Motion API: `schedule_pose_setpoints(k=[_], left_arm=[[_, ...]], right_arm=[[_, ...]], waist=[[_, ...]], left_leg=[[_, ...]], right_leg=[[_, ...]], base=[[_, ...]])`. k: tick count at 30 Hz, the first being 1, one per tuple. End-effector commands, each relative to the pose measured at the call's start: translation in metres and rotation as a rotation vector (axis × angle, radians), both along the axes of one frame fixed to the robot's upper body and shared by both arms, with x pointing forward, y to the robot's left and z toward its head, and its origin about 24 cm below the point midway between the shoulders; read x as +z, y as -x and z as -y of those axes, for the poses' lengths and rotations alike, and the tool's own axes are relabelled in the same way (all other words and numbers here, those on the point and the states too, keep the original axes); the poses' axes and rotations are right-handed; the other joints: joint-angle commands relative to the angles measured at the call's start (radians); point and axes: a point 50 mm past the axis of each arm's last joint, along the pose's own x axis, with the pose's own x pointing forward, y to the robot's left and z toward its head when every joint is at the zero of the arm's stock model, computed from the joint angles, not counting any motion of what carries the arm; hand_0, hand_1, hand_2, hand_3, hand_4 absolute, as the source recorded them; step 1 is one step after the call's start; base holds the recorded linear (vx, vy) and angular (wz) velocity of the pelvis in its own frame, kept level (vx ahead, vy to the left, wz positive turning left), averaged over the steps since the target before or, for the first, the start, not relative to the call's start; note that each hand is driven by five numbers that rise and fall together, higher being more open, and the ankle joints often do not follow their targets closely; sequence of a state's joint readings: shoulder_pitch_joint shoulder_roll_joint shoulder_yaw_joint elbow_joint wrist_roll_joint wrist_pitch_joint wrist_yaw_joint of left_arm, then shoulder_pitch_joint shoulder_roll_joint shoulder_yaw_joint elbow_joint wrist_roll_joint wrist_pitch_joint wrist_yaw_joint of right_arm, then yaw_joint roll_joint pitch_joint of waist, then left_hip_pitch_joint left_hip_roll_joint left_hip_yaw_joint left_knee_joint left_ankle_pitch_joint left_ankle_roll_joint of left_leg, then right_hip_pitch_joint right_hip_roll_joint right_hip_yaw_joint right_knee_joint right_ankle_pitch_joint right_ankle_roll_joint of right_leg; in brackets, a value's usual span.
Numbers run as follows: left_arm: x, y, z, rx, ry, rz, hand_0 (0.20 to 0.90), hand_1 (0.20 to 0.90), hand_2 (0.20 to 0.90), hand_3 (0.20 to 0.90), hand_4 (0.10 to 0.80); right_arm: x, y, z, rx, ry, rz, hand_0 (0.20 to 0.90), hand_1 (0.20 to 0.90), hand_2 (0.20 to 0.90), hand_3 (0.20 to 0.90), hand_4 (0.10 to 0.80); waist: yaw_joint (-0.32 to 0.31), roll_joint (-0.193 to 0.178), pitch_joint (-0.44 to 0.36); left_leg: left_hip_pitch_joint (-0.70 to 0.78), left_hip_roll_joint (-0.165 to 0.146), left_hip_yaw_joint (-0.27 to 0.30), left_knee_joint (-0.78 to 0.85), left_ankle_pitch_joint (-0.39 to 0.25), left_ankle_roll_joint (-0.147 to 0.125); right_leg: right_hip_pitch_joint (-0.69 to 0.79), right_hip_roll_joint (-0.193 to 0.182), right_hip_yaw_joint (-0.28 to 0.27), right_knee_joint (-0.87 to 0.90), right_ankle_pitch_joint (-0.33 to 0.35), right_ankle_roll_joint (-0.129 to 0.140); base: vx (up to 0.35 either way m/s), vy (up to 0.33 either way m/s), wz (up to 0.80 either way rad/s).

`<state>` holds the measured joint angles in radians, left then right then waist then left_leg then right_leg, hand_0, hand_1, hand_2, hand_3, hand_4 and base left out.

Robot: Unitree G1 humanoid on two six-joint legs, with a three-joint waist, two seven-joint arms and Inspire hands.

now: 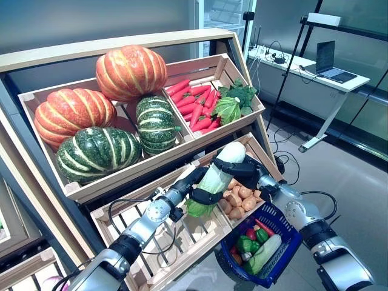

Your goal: Put vegetables into the basket

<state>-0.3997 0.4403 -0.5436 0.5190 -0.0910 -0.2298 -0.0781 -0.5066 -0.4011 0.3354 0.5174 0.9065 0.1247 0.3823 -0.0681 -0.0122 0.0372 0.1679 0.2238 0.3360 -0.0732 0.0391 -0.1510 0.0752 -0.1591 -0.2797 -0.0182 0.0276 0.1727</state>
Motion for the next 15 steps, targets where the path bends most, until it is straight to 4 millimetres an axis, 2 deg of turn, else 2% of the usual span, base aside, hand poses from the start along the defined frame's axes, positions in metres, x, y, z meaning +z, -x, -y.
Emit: schedule_pose_setpoints(k=[1,7,10,15], left_arm=[[0.064,-0.018,0.028,-0.101,0.067,0.313,0.900,0.900,0.900,0.900,0.800],[0.054,-0.021,-0.022,0.031,-0.100,0.305,0.900,0.900,0.900,0.900,0.800],[0.051,-0.022,-0.047,0.096,-0.130,0.276,0.900,0.900,0.900,0.900,0.800],[0.044,-0.017,-0.083,0.191,-0.211,0.261,0.900,0.900,0.900,0.900,0.800]], right_arm=[[0.070,-0.024,-0.014,0.002,-0.165,0.288,0.300,0.300,0.300,0.300,0.400],[0.051,-0.016,0.031,-0.126,-0.096,0.244,0.300,0.300,0.300,0.300,0.400],[0.040,-0.009,0.056,-0.184,-0.061,0.215,0.300,0.300,0.300,0.300,0.400],[0.013,0.007,0.106,-0.343,0.017,0.125,0.300,0.300,0.300,0.300,0.400]], waist=[[-0.011,-0.003,-0.041],[-0.022,-0.004,-0.040],[-0.028,-0.005,-0.035],[-0.036,-0.002,-0.019]], left_leg=[[-0.028,-0.028,0.021,0.026,-0.007,0.041],[-0.029,-0.027,0.029,0.026,-0.004,0.041],[-0.034,-0.025,0.036,0.032,-0.004,0.039],[-0.044,-0.024,0.045,0.050,-0.011,0.042]], right_leg=[[0.014,0.000,0.063,0.007,0.002,-0.012],[0.007,0.000,0.074,-0.002,0.014,-0.008],[0.000,-0.002,0.077,-0.003,0.019,-0.007],[-0.012,-0.001,0.091,0.005,0.020,-0.008]], base=[[0.000,0.000,0.00],[0.001,-0.004,-0.02],[-0.008,-0.011,-0.08],[0.007,-0.021,-0.08]])
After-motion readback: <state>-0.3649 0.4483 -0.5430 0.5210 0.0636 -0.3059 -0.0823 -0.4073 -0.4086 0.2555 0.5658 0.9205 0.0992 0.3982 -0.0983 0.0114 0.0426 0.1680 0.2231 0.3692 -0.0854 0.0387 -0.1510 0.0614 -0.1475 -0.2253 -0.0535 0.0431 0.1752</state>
